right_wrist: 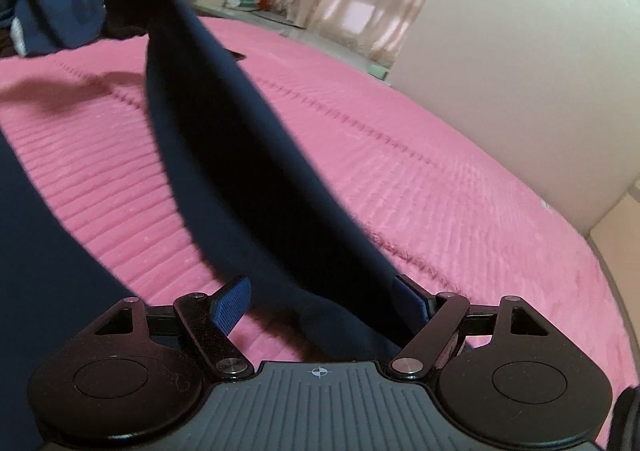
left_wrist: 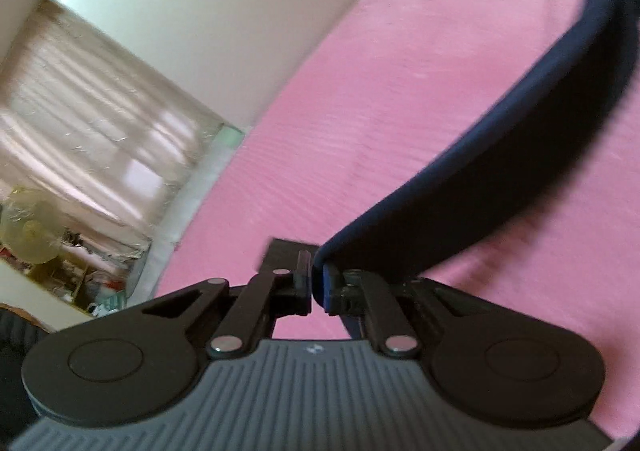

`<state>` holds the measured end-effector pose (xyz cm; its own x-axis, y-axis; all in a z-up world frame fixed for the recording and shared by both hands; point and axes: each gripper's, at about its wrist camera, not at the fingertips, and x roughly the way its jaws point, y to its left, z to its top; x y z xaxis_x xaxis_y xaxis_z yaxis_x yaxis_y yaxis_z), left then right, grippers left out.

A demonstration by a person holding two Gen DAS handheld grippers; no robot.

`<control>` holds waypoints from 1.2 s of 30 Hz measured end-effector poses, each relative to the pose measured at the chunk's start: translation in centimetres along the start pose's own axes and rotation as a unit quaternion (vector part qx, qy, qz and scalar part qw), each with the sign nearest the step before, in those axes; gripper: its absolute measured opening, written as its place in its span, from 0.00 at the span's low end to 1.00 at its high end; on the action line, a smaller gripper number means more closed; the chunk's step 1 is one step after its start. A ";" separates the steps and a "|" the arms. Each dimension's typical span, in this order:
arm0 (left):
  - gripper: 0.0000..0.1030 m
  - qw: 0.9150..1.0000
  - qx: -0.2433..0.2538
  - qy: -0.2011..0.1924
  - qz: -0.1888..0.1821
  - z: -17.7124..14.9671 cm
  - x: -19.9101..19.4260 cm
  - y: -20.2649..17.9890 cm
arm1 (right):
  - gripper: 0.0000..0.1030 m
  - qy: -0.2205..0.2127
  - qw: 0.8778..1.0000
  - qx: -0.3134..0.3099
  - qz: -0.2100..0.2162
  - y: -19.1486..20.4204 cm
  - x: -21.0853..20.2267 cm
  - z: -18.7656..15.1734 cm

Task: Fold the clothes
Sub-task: 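Grasp a navy pant leg with the left gripper and lift it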

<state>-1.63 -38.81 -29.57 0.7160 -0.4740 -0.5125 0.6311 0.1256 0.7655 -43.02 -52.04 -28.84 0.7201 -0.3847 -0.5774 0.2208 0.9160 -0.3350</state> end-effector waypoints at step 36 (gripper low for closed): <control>0.05 0.979 0.193 -0.052 0.027 -6.6 1.7 -5.4 | 0.77 0.075 0.995 -0.061 -0.036 1.6 -1.7 -3.1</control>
<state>-1.90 -34.49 -37.17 0.6977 -0.5646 -0.4408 0.4195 -0.1768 0.8904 -45.87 -50.23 -30.70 0.5977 -0.4692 -0.6501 0.1790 0.8685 -0.4623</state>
